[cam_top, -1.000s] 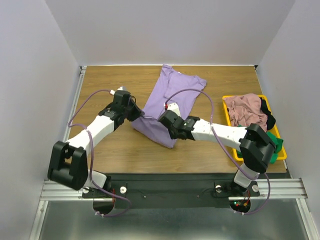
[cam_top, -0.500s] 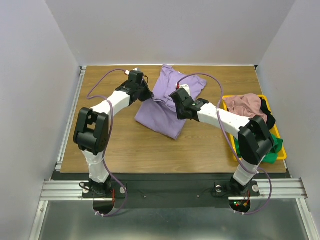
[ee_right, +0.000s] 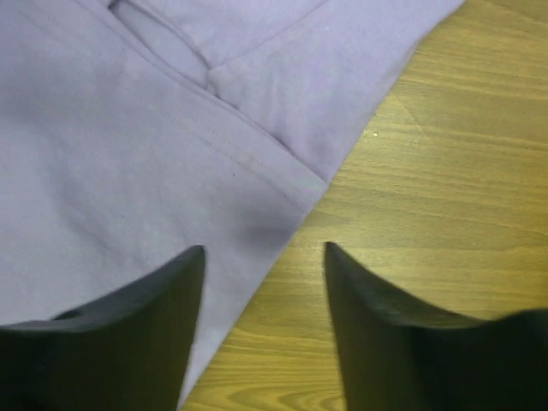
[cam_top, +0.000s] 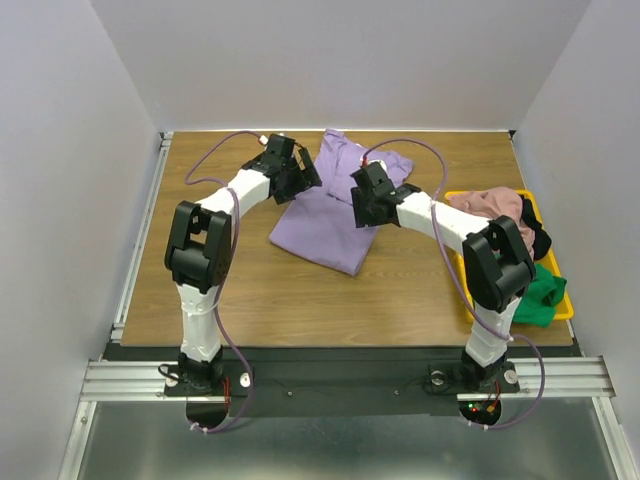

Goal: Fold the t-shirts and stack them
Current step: Fold the tshirt

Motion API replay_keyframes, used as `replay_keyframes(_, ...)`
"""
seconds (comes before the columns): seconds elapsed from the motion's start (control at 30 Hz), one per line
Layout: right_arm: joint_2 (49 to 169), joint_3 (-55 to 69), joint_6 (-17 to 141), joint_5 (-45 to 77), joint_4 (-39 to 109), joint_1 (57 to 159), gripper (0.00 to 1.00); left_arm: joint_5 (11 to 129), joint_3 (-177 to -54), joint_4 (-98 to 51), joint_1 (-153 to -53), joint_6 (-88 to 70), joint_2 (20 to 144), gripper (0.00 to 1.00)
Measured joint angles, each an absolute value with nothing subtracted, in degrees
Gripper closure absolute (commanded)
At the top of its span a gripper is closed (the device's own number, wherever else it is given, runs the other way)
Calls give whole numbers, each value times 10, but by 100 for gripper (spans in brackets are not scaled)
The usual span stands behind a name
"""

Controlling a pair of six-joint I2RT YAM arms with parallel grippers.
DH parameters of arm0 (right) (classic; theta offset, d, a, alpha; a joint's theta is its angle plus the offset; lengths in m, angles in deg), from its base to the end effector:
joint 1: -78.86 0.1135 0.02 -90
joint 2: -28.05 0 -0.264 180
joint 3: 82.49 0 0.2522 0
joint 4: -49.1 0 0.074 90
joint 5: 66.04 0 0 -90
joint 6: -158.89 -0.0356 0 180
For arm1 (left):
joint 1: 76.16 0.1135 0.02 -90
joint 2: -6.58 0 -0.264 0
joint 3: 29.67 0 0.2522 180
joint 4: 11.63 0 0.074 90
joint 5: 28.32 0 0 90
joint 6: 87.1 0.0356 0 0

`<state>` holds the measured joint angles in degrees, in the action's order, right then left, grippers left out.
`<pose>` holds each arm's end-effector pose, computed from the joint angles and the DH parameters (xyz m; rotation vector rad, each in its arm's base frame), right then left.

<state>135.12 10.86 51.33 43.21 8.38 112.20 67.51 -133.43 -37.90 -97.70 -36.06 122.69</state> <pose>0.3449 0.2128 0.2185 -0.2038 2.4384 -0.0374 0.4340 -0.1752 0.2283 -0.2965 2.3120 -0.6672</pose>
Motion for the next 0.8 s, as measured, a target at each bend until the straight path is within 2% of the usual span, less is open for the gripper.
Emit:
replay_keyframes(0.03, 1351, 110, 514, 433, 84, 1122, 23, 675, -1337, -382, -977, -357, 1227, 1)
replay_keyframes(0.07, 1351, 112, 514, 433, 85, 1120, 18, 674, -1337, -384, -977, -356, 1225, 2)
replay_keyframes(0.2, 1340, 106, 510, 427, 89, 1119, 10, 666, -1312, -380, -977, -350, 1199, 1)
replay_keyframes(0.27, 1316, 87, 509, 408, 91, 1119, 5, 662, -1250, -370, -977, -349, 1149, 2)
replay_keyframes(0.43, 1226, -5, 512, 344, 114, 1137, 6, 654, -1056, -349, -977, -353, 1000, 2)
replay_keyframes(0.53, 1192, -41, 514, 325, 120, 1195, 6, 646, -980, -347, -977, -362, 949, 2)
replay_keyframes(0.67, 1198, -49, 524, 302, 137, 1278, 7, 644, -933, -334, -977, -374, 937, 2)
replay_keyframes(0.8, 1222, -45, 530, 291, 150, 1301, 8, 645, -927, -320, -977, -383, 940, 6)
